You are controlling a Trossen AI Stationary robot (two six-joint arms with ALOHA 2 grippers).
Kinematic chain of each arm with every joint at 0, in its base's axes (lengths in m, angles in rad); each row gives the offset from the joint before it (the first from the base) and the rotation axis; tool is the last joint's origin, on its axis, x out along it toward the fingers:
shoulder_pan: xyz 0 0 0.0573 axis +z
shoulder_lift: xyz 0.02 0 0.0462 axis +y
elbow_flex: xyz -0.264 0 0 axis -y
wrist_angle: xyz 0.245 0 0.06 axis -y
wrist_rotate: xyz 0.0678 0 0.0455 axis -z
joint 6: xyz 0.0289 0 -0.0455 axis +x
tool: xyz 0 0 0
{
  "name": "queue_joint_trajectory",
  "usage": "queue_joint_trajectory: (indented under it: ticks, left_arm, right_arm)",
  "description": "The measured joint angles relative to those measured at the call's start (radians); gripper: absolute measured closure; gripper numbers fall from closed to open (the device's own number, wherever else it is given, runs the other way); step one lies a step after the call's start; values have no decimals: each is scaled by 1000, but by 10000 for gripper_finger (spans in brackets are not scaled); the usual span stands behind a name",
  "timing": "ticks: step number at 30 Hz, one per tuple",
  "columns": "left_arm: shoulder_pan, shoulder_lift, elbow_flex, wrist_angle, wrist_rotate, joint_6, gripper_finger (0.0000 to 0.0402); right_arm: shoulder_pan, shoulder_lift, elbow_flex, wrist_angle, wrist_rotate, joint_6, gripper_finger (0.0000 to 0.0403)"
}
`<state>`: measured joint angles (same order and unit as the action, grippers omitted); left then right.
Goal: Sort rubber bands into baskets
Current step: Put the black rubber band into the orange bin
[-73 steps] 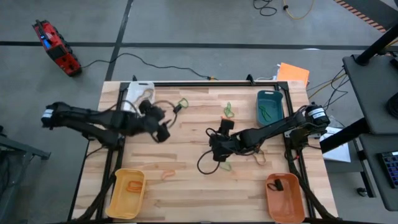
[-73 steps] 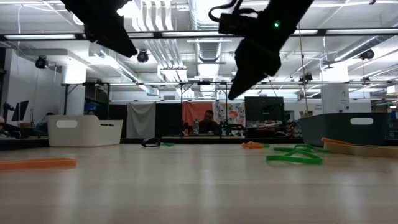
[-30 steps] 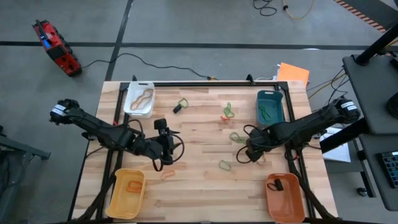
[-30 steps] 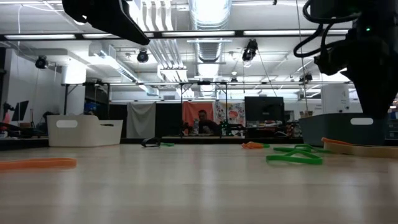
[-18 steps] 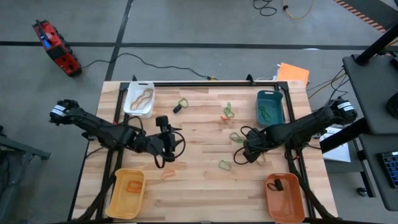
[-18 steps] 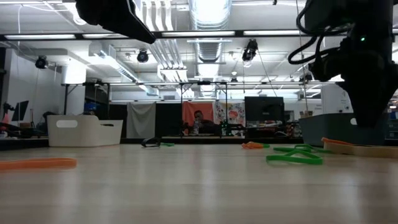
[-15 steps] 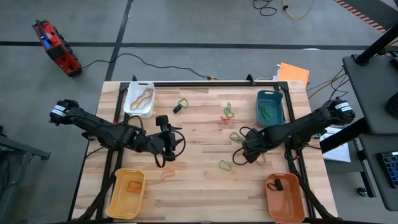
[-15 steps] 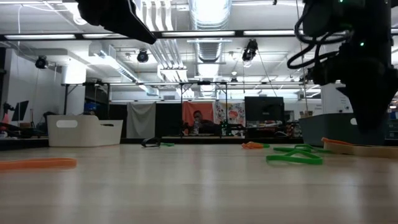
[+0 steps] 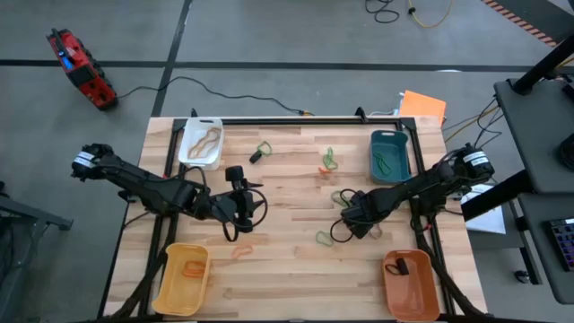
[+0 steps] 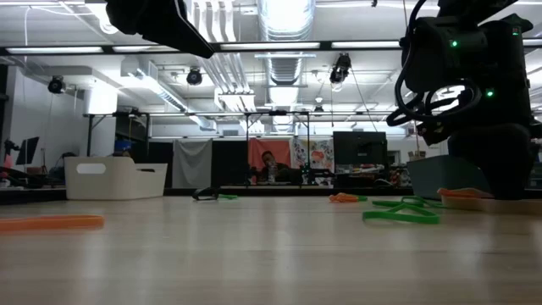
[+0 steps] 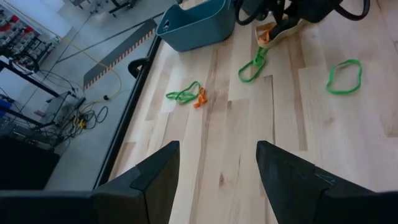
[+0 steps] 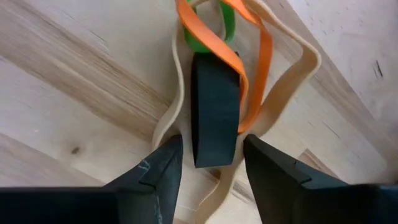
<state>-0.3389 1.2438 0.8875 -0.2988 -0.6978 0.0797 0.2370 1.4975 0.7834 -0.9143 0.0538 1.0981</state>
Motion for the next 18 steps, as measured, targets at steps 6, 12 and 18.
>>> queue_joint_trajectory:
  ticks: [6, 12, 18]
  left_arm:
    - [1, 0, 0, 14, 1, 17, 204]
    - [4, 0, 0, 16, 1, 17, 204]
    - [6, 0, 0, 16, 1, 17, 204]
  right_arm:
    - [0, -2, 1, 8, 2, 9, 285]
    - [0, -12, 9, 5, 22, 11, 345]
    - [0, -14, 22, 0, 25, -13, 390]
